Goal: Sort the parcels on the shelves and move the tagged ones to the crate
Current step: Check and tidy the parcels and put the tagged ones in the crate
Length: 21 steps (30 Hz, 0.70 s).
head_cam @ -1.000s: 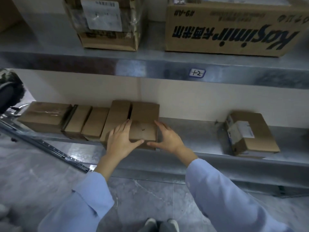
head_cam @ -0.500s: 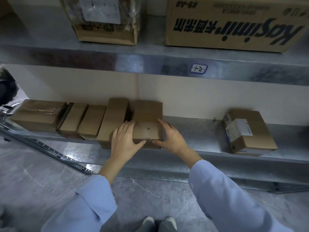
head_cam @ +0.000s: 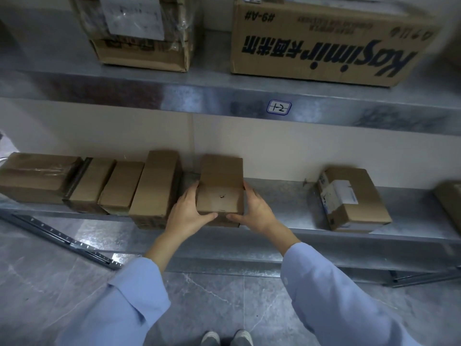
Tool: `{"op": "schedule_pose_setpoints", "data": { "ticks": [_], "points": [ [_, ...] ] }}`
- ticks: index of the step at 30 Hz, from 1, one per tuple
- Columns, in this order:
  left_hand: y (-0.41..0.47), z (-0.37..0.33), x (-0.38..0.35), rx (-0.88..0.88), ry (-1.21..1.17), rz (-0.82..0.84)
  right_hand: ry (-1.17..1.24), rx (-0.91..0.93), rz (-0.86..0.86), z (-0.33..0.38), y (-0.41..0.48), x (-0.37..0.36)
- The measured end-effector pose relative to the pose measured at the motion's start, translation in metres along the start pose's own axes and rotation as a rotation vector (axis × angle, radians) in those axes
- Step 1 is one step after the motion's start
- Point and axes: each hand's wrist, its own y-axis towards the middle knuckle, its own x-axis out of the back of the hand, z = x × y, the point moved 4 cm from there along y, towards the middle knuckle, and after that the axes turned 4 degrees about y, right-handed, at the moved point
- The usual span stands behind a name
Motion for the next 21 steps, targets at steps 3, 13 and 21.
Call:
{"op": "schedule_pose_setpoints", "data": {
  "ticks": [3,13,21],
  "points": [
    [0.0,0.002,-0.002,0.0,-0.088,0.034,0.034,0.015,-0.009,0.001,-0.001,-0.003],
    [-0.017,-0.001,0.006,-0.032,-0.297,-0.014,0.188,0.064,-0.062,0.007,-0.015,-0.004],
    [-0.015,-0.011,0.008,0.005,-0.389,-0.039,0.279,0.087,-0.162,0.013,-0.022,0.01]
  ]
}}
